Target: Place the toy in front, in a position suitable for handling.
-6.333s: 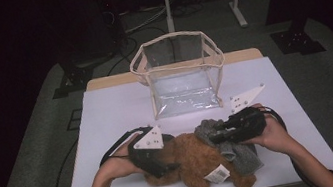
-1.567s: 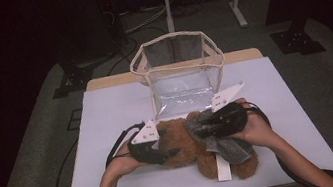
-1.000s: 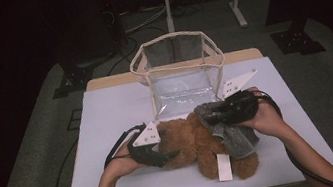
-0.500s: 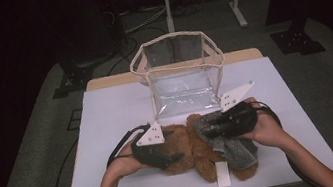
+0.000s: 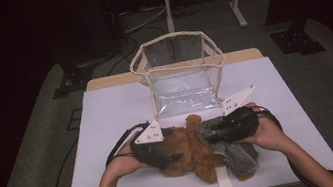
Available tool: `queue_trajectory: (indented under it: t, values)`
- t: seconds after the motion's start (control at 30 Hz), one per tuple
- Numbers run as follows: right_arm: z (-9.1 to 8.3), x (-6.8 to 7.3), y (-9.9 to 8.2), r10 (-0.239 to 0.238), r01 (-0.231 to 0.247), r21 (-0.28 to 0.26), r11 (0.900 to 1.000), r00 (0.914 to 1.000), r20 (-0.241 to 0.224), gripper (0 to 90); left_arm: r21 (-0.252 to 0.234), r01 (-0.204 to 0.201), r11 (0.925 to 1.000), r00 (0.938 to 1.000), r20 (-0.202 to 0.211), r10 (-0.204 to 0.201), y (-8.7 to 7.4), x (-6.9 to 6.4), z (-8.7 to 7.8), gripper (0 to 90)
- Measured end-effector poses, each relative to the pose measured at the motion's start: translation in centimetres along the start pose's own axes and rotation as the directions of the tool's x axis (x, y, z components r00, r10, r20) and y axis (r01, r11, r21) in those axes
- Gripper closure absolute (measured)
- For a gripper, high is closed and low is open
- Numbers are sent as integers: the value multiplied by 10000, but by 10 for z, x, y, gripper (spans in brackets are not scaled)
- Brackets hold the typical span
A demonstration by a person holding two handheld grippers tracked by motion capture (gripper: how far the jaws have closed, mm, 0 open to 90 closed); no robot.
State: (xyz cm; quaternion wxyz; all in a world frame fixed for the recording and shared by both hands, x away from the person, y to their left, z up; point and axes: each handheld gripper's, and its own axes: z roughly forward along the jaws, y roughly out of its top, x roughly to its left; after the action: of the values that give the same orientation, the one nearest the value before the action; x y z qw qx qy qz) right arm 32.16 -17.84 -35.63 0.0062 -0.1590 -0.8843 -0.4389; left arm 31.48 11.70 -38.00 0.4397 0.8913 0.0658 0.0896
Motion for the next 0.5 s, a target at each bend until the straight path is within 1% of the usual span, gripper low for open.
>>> queue_trajectory:
  t: [0.03, 0.1, 0.13, 0.17, 0.23, 0.27, 0.33, 0.37, 0.4, 0.43, 0.5]
  values:
    - [-1, 2, 0, -2, 2, 26, 10000, 10000, -41, 690, 46, -7, 10000, 10000, 86, 7, -1, -1, 2, 209]
    - [-6, 3, 2, -84, 84, 32, 10000, 9999, 64, 690, 259, -271, 9993, 9996, 125, 268, -2, -6, 5, 227]
    - [-9, 2, 5, -123, 123, -33, 9999, 9999, 122, 690, 259, -271, 9993, 9996, 125, 268, -2, -6, 5, 229]
    - [-12, 1, 9, -160, 161, -61, 9999, 9997, 182, 690, 407, -474, 9980, 9988, 108, 470, -1, -8, 7, 229]
    - [-15, -2, 16, -193, 196, -77, 9998, 9992, 352, 690, 521, -589, 9969, 9982, 149, 582, -1, -10, 7, 229]
    - [-15, -5, 21, -250, 252, -40, 9997, 9986, 458, 689, 572, -709, 9958, 9974, 180, 700, -1, -11, 7, 229]
    - [-10, -10, 27, -242, 237, 103, 9997, 9985, 484, 689, 607, -781, 9951, 9968, 195, 771, -1, -11, 7, 229]
    - [-5, -13, 29, -218, 209, 212, 9996, 9989, 423, 688, 639, -814, 9946, 9966, 213, 802, -1, -12, 6, 228]
    - [-5, -13, 29, -218, 209, 212, 9996, 9989, 423, 688, 657, -835, 9943, 9963, 236, 821, -1, -12, 5, 228]
    - [9, -16, 29, -82, 73, 584, 9983, 9998, 155, 684, 707, -881, 9936, 9959, 259, 864, -2, -12, 4, 225]
    - [19, -14, 24, 108, -97, 578, 9983, 9998, -192, 684, 693, -835, 9941, 9964, 219, 822, -1, -11, 3, 186]
